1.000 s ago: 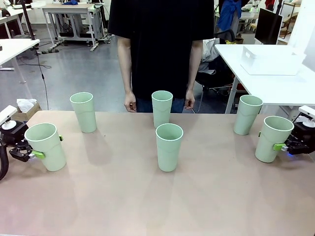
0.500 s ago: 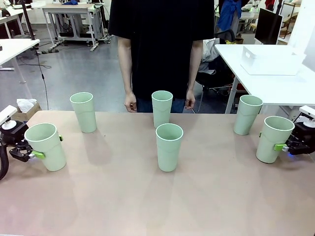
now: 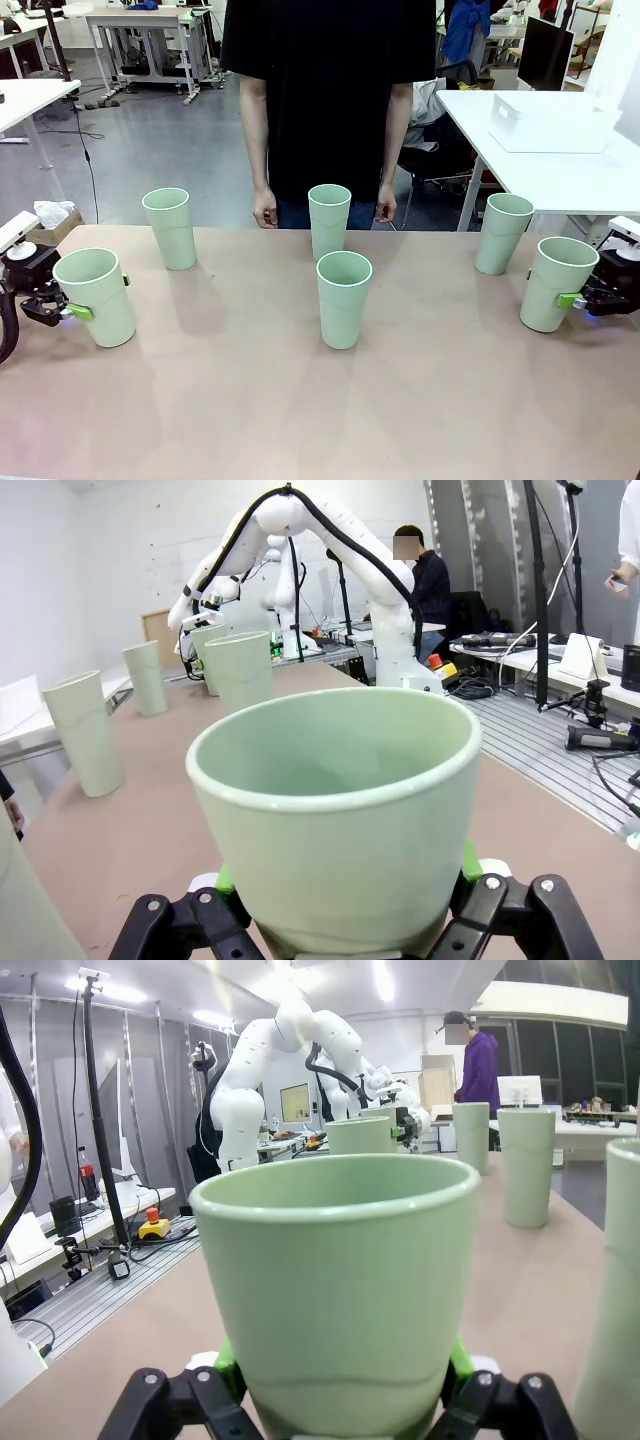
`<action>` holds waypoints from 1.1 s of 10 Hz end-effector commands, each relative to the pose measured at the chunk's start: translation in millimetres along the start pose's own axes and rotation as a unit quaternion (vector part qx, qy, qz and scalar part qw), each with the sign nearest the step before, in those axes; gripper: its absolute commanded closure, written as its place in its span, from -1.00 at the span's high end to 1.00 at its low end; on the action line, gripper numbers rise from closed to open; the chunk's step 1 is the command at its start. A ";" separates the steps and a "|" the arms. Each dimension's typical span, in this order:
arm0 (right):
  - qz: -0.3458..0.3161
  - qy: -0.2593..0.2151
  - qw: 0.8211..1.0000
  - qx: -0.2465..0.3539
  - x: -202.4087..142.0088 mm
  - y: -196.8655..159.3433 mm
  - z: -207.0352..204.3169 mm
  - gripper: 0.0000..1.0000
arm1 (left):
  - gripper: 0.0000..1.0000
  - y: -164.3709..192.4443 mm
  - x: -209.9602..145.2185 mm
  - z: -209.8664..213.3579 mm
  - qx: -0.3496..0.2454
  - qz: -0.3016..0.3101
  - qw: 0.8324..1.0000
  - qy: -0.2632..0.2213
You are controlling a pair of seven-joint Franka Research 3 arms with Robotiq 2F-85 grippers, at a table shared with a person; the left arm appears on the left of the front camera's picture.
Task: Stack the cups and store them in the basket.
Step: Pick up two Reusable plastic cups , one in each hand.
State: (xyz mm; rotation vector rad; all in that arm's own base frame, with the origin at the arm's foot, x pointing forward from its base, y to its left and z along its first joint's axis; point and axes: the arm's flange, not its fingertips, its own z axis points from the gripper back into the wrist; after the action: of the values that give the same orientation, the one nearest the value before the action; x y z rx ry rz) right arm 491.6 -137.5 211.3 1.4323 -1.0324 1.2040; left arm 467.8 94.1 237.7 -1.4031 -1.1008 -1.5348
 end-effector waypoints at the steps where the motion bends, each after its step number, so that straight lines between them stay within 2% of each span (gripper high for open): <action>1: 0.048 -0.025 0.998 -0.031 31.2 24.0 -36.3 0.73 | 0.75 -4.0 30.2 -26.6 0.021 -0.030 0.999 -0.021; 3: 0.076 -0.047 0.995 -0.049 57.8 43.1 -65.0 0.73 | 0.75 -5.0 58.9 -46.3 0.054 -0.040 0.998 -0.009; 7: 0.088 -0.068 0.991 -0.078 78.3 69.6 -96.5 0.73 | 0.75 -26.3 100.3 -75.0 0.131 -0.038 0.990 -0.032; 11: 0.073 -0.053 0.990 -0.106 85.5 85.1 -102.1 0.73 | 0.75 -42.6 118.0 -85.3 0.140 -0.018 0.989 -0.032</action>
State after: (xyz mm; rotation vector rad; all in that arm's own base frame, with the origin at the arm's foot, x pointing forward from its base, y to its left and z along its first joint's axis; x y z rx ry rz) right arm 408.4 -64.3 304.9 1.3272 -1.3044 1.1196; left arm 400.2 33.1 342.5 -1.2662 -1.3111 -1.3129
